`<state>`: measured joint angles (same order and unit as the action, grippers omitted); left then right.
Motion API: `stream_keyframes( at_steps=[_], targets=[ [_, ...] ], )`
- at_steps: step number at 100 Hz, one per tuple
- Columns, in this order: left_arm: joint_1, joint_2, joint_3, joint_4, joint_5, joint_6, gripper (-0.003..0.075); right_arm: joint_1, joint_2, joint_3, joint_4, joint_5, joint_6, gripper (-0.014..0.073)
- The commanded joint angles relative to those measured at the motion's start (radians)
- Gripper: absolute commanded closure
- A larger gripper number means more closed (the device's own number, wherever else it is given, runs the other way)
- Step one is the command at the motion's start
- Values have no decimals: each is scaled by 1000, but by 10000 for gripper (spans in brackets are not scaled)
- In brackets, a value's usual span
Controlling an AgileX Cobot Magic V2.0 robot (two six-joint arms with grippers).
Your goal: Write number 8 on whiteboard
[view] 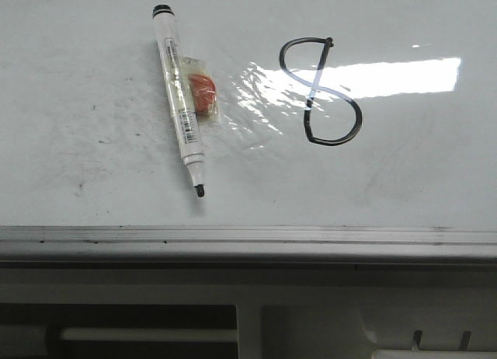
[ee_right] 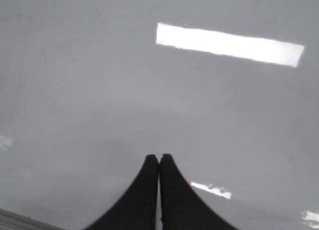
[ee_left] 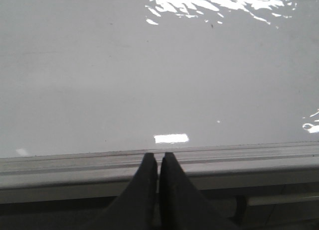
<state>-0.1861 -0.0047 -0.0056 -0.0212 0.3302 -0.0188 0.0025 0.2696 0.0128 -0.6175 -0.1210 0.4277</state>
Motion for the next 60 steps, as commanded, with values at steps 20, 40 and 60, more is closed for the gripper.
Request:
stream_keyframes(
  at_steps=[20, 40, 60],
  targets=[
    [1, -27, 38, 0, -45, -10, 741, -6, 5, 11, 153, -31, -139, 636],
    [1, -27, 38, 0, -45, -10, 741, -6, 5, 11, 526, 16, -495, 636],
    [1, -27, 38, 0, -45, -10, 741, -6, 3, 11, 568, 191, -495, 636]
  ],
)
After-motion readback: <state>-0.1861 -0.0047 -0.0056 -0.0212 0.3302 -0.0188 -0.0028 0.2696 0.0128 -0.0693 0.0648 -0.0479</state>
